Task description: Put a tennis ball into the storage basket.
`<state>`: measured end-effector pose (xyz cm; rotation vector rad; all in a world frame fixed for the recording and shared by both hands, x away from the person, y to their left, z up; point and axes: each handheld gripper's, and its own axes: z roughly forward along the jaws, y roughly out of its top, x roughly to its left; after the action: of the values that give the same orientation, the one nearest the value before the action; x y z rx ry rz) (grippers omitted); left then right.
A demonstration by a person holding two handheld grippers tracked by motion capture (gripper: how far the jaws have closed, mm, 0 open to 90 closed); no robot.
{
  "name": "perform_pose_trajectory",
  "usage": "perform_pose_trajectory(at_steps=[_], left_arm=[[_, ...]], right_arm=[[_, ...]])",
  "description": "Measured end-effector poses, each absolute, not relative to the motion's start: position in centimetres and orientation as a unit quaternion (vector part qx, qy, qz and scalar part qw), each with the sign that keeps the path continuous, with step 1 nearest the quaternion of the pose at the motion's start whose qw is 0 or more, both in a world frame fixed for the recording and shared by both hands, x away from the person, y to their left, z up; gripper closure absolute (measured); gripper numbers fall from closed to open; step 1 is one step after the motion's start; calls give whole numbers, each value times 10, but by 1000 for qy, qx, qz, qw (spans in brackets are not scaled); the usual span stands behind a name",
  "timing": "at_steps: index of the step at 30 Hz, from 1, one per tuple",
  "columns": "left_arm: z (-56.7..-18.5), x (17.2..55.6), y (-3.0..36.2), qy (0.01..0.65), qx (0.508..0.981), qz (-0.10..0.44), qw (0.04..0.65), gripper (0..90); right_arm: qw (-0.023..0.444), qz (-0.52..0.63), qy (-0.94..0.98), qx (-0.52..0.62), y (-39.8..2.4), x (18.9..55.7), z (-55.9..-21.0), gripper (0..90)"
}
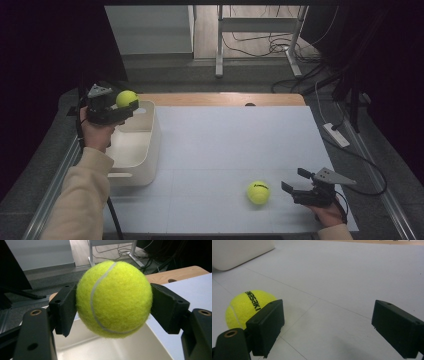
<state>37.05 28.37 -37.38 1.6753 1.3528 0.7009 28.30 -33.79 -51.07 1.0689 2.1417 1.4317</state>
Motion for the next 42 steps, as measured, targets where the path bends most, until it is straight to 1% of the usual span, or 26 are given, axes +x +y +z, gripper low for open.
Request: perform_pose_trajectory(at_steps=[17,26,42], left_arm=[[-376,376,299,562,671,280,396,274],[-383,384,306,581,673,268,371,274],[-391,393,302,586,687,260,342,274]], right_arm=[[176,506,755,378,-338,283,-510,111],[177,506,754,379,-338,283,-510,110],[177,505,755,379,-339,283,-510,110]])
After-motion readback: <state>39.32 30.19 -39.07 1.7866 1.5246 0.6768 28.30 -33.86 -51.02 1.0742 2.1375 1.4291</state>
